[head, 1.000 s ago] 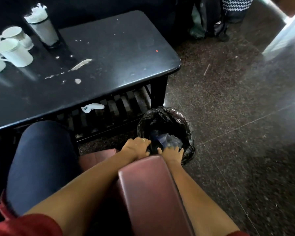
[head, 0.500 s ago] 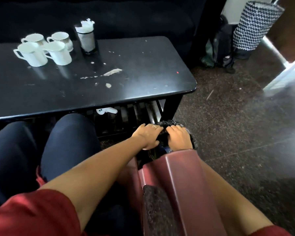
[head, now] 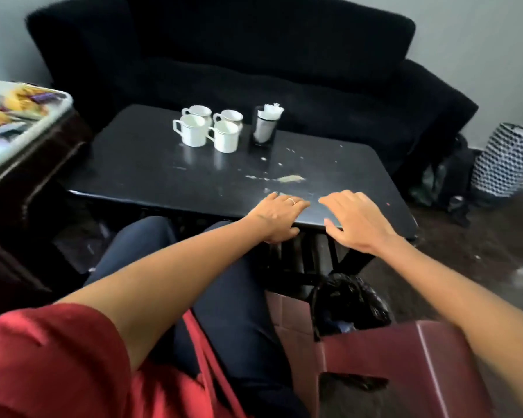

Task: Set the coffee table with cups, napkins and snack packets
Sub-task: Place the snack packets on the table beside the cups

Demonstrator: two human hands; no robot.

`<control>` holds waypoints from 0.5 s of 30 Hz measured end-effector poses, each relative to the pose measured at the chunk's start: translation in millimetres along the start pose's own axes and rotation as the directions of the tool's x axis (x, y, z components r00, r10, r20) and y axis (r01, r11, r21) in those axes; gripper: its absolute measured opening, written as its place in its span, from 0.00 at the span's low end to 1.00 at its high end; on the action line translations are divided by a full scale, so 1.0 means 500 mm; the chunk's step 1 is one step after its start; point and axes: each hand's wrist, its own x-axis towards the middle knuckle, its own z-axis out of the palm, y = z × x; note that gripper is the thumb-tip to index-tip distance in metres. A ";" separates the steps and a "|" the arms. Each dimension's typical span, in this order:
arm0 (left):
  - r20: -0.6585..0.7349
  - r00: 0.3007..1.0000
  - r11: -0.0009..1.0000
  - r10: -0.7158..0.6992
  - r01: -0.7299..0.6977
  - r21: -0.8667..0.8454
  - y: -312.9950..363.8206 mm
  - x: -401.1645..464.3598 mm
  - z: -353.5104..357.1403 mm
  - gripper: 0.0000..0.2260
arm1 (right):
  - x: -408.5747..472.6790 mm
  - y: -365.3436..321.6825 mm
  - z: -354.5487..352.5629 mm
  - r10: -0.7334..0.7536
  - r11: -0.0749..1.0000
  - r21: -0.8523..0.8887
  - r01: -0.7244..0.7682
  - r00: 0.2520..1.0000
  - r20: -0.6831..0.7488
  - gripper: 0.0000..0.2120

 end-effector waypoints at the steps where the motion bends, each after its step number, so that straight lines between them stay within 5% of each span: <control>1: -0.012 1.000 1.000 -0.023 0.023 0.006 -0.027 -0.016 -0.015 0.29 | 0.026 -0.014 -0.019 -0.046 0.999 -0.014 0.046 0.999 -0.005 0.21; 10: -0.157 0.930 0.943 -0.333 0.326 -0.074 -0.277 -0.213 -0.138 0.31 | 0.234 -0.221 -0.160 -0.302 0.951 -0.096 0.294 0.950 -0.082 0.25; 15: -0.220 0.787 0.816 -0.577 0.542 -0.203 -0.412 -0.356 -0.173 0.32 | 0.338 -0.378 -0.195 -0.433 0.900 -0.102 0.424 0.896 -0.092 0.25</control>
